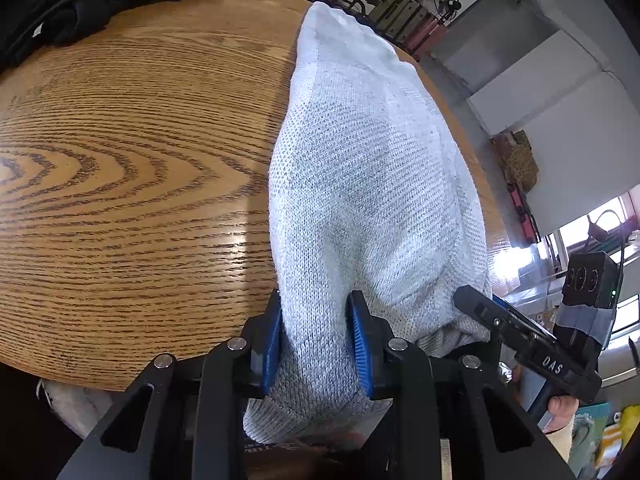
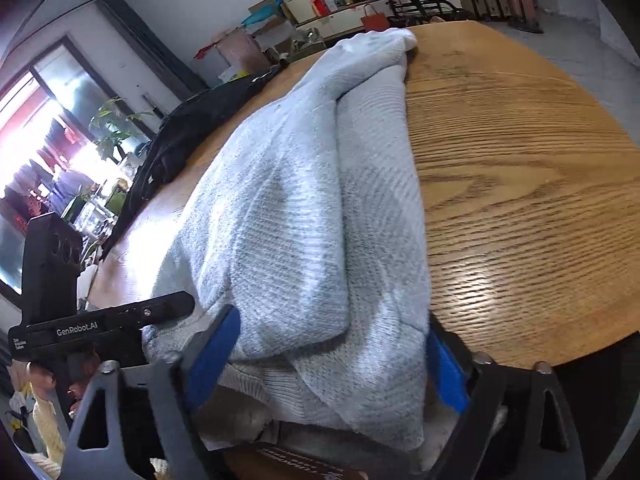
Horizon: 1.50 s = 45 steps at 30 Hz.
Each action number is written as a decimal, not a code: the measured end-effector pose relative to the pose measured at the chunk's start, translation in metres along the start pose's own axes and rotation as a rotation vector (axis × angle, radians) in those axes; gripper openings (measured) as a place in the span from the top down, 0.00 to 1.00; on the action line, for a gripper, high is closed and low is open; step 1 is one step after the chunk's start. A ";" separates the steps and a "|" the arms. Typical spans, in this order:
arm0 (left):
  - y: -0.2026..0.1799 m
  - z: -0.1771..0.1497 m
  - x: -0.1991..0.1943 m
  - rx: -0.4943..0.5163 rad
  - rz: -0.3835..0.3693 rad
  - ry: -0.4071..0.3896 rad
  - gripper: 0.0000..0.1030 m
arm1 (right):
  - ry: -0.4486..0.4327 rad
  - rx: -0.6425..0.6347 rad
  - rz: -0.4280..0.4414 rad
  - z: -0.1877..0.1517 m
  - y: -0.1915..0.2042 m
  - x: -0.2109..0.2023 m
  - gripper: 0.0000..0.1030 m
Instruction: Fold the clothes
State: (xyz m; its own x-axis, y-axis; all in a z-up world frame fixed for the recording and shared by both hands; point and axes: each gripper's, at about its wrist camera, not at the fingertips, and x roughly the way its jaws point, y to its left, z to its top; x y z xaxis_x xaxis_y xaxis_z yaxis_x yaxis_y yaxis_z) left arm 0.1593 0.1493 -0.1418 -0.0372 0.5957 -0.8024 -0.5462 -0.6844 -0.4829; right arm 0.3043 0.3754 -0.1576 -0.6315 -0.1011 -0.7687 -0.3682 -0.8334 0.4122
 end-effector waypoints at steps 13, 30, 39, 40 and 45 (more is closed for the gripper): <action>-0.001 -0.004 -0.015 -0.004 -0.006 0.010 0.81 | 0.036 0.139 0.051 0.000 -0.020 -0.004 0.76; 0.027 -0.014 -0.032 -0.058 -0.007 0.068 0.57 | 0.065 0.114 0.067 -0.036 0.001 -0.012 0.69; -0.004 0.058 -0.070 0.073 0.171 -0.076 0.76 | -0.015 0.062 -0.051 0.004 -0.002 -0.038 0.36; -0.015 0.070 -0.070 0.111 0.182 -0.081 0.88 | -0.033 0.047 -0.046 0.015 0.001 -0.040 0.37; -0.059 0.092 -0.026 0.203 0.113 -0.066 0.92 | -0.067 -0.006 0.013 0.058 0.017 -0.023 0.82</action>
State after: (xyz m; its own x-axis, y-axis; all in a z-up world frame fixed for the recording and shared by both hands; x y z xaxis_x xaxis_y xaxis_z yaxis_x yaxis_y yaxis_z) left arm 0.1161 0.2130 -0.0602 -0.1587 0.5513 -0.8191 -0.6923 -0.6536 -0.3058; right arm 0.2730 0.3955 -0.1047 -0.6805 -0.0755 -0.7289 -0.3558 -0.8355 0.4187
